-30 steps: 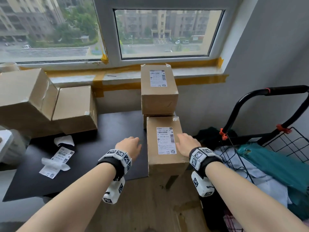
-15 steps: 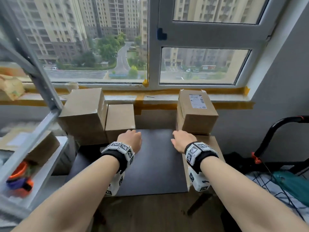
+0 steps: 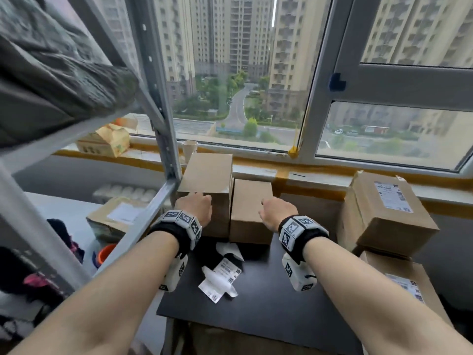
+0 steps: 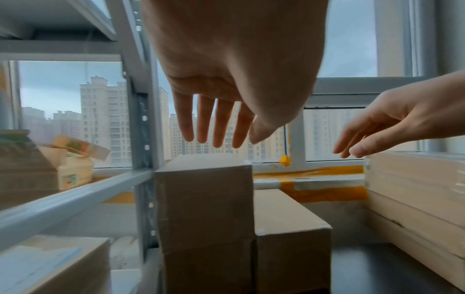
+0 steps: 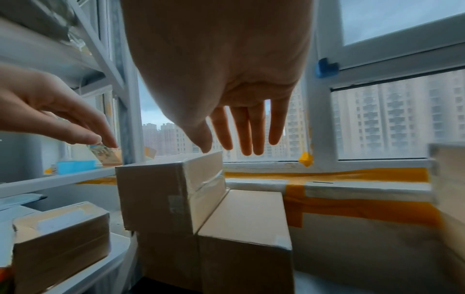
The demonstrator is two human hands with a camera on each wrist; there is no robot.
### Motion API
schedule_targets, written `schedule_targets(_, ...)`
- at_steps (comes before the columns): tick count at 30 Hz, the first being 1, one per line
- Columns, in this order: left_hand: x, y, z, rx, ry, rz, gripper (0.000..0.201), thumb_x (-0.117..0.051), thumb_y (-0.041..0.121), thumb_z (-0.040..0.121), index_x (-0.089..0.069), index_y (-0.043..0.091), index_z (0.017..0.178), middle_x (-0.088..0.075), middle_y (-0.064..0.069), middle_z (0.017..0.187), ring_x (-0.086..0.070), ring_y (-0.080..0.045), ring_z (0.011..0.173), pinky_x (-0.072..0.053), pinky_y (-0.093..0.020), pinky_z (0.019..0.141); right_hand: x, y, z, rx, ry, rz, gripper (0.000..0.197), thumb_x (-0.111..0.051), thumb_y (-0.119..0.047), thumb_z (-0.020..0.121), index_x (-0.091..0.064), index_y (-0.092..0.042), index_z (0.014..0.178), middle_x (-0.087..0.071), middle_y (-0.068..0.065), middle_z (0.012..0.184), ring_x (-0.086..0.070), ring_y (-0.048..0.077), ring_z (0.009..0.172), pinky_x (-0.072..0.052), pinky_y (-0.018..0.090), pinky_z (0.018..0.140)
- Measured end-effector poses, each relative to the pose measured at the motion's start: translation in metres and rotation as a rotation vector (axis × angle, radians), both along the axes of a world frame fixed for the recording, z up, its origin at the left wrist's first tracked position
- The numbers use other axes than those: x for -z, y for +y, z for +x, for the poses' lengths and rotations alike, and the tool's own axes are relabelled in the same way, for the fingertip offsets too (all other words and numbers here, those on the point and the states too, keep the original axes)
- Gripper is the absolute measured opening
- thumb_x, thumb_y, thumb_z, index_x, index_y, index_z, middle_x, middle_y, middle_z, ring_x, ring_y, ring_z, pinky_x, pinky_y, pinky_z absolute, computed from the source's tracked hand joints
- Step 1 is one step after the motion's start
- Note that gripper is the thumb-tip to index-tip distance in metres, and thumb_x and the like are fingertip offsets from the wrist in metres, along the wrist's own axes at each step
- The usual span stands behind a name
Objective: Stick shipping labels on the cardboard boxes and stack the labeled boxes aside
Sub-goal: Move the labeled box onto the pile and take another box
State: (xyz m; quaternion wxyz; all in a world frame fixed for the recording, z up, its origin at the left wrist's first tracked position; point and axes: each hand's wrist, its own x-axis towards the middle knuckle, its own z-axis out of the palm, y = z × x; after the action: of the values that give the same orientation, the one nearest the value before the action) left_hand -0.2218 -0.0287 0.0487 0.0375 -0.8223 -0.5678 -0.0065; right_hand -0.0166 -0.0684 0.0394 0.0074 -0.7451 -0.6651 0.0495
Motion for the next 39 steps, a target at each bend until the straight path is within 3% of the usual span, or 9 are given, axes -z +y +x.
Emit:
schedule_targets(4,0.008,0.025,-0.025,-0.101,-0.001,-0.008,0.031,-0.036,0.027,0.097,-0.055,0.013,0.117,-0.058,-0.008,0.122,-0.054,-0.027,0.116,-0.047,-0.041,0.089,0.004,0.038,-0.022,-0.088,-0.001,-0.007,0.035,-0.039,-0.028,0.098,-0.053,-0.011,0.124,-0.059,0.012,0.125,-0.056,0.032,0.114,-0.047,0.039,0.092)
schedule_targets(11,0.027,0.069,-0.045,-0.236,-0.137,-0.062,0.033,-0.034,0.027,0.097,-0.050,0.009,0.121,-0.051,-0.009,0.128,-0.052,-0.028,0.117,-0.047,-0.042,0.093,0.021,0.107,-0.039,-0.158,0.169,0.007,0.042,-0.037,-0.036,0.098,-0.043,-0.011,0.130,-0.056,0.014,0.127,-0.055,0.034,0.114,-0.047,0.042,0.094)
schedule_targets(14,0.035,0.086,-0.048,-0.291,-0.201,-0.085,0.036,-0.035,0.027,0.097,-0.047,0.008,0.125,-0.047,-0.008,0.136,-0.050,-0.028,0.120,-0.045,-0.043,0.096,0.030,0.129,-0.040,-0.134,0.308,0.033,0.051,-0.040,-0.038,0.097,-0.035,-0.007,0.137,-0.048,0.016,0.136,-0.049,0.034,0.122,-0.041,0.039,0.098)
schedule_targets(20,0.051,0.107,-0.046,-0.345,-0.251,-0.136,0.034,-0.034,0.030,0.097,-0.049,0.007,0.117,-0.054,-0.014,0.125,-0.054,-0.032,0.111,-0.046,-0.042,0.093,0.046,0.158,-0.042,-0.042,0.600,0.015,0.067,-0.051,-0.036,0.093,-0.021,-0.006,0.145,-0.047,0.017,0.138,-0.048,0.034,0.124,-0.038,0.038,0.105)
schedule_targets(23,0.052,0.113,-0.038,-0.407,-0.351,-0.178,0.035,-0.034,0.029,0.098,-0.047,0.004,0.118,-0.058,-0.018,0.120,-0.055,-0.035,0.110,-0.045,-0.041,0.092,0.051,0.165,-0.044,0.009,0.867,-0.012,0.065,-0.058,-0.026,0.090,-0.025,-0.010,0.143,-0.053,0.009,0.135,-0.054,0.028,0.120,-0.041,0.036,0.105)
schedule_targets(27,0.053,0.118,-0.028,-0.502,-0.500,-0.256,0.037,-0.038,0.030,0.098,-0.042,0.001,0.120,-0.056,-0.023,0.122,-0.054,-0.038,0.112,-0.044,-0.043,0.095,0.055,0.165,-0.044,0.071,1.210,-0.027,0.058,-0.058,-0.004,0.087,-0.033,-0.011,0.139,-0.058,0.012,0.130,-0.058,0.023,0.112,-0.046,0.039,0.102)
schedule_targets(32,0.050,0.110,-0.019,-0.542,-0.755,-0.293,0.035,-0.043,0.020,0.097,-0.035,-0.001,0.125,-0.050,-0.021,0.127,-0.051,-0.036,0.116,-0.039,-0.038,0.093,0.047,0.154,-0.041,0.074,1.367,-0.033,0.054,-0.051,0.010,0.088,-0.035,-0.005,0.137,-0.054,0.009,0.125,-0.054,0.018,0.109,-0.045,0.028,0.092)
schedule_targets(36,0.052,0.098,-0.021,-0.522,-0.885,-0.283,0.019,-0.049,0.018,0.094,-0.037,0.008,0.106,-0.053,-0.016,0.115,-0.054,-0.034,0.107,-0.039,-0.035,0.083,0.042,0.141,-0.034,0.050,1.393,0.017,0.061,-0.049,0.016,0.085,-0.034,-0.004,0.140,-0.049,0.012,0.139,-0.049,0.023,0.125,-0.042,0.037,0.105)
schedule_targets(39,0.051,0.086,-0.020,-0.480,-0.933,-0.278,0.028,-0.054,0.015,0.091,-0.048,0.007,0.117,-0.057,-0.015,0.121,-0.055,-0.030,0.114,-0.041,-0.034,0.094,0.035,0.122,-0.023,0.060,1.400,0.043,0.069,-0.048,0.017,0.084,-0.026,-0.007,0.145,-0.043,0.009,0.143,-0.046,0.019,0.124,-0.042,0.033,0.101)
